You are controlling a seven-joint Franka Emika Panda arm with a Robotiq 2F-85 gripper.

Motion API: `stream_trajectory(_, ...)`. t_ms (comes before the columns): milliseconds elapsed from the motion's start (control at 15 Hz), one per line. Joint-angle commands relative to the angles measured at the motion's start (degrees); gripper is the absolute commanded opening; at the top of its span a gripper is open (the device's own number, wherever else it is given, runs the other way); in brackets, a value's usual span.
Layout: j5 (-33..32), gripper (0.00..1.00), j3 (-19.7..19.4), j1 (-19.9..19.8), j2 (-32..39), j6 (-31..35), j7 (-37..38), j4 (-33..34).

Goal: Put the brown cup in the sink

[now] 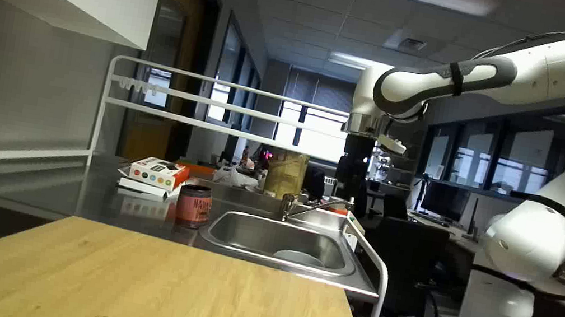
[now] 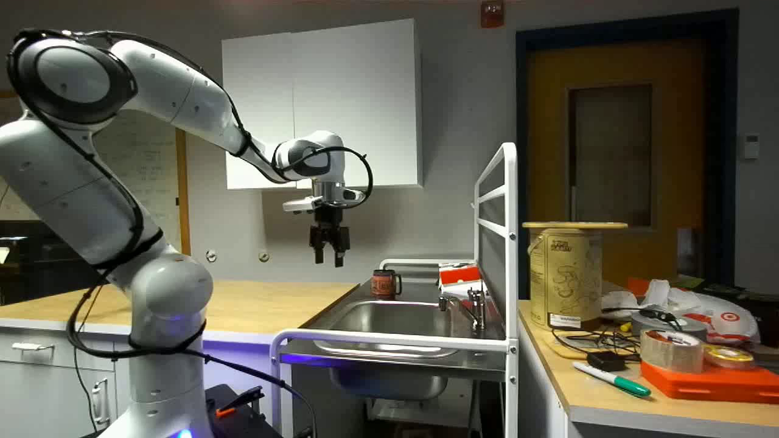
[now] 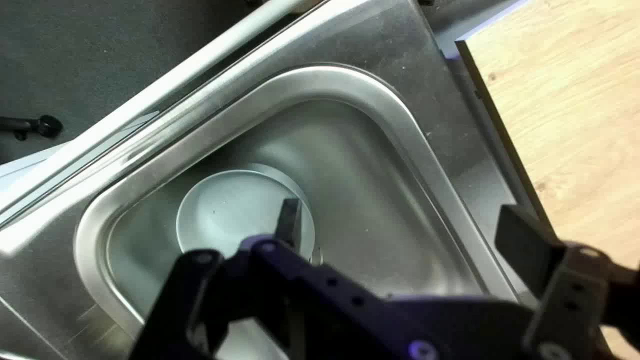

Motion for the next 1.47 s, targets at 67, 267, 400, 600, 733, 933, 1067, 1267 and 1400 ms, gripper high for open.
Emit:
stream_trajectory(67,0.28,1.00,0.46,-0.56,0.05,-0.11,-0.28,0.10)
stream_trajectory(267,0.28,1.00,0.46,-0.56,0.05,-0.11,-0.28,0.10)
stream_trajectory(400,0.28,1.00,0.46,-0.56,0.05,-0.11,-0.28,0.10)
stream_trajectory(600,0.28,1.00,0.46,-0.56,0.05,-0.10,-0.28,0.10)
stream_trajectory(733,0.28,1.00,0.46,-0.56,0.05,-0.10,-0.28,0.10)
stream_trajectory(933,-0.11,1.00,0.31,-1.37,1.74,0.15,0.69,1.62)
stream_trajectory(1067,-0.04,1.00,0.65,-1.59,4.76,1.00,1.38,4.04)
stream_trajectory(1267,-0.12,1.00,1.77,-1.45,10.42,3.03,3.29,9.01)
stream_trajectory(1400,0.00,1.00,2.58,-1.29,15.25,4.11,5.12,13.82)
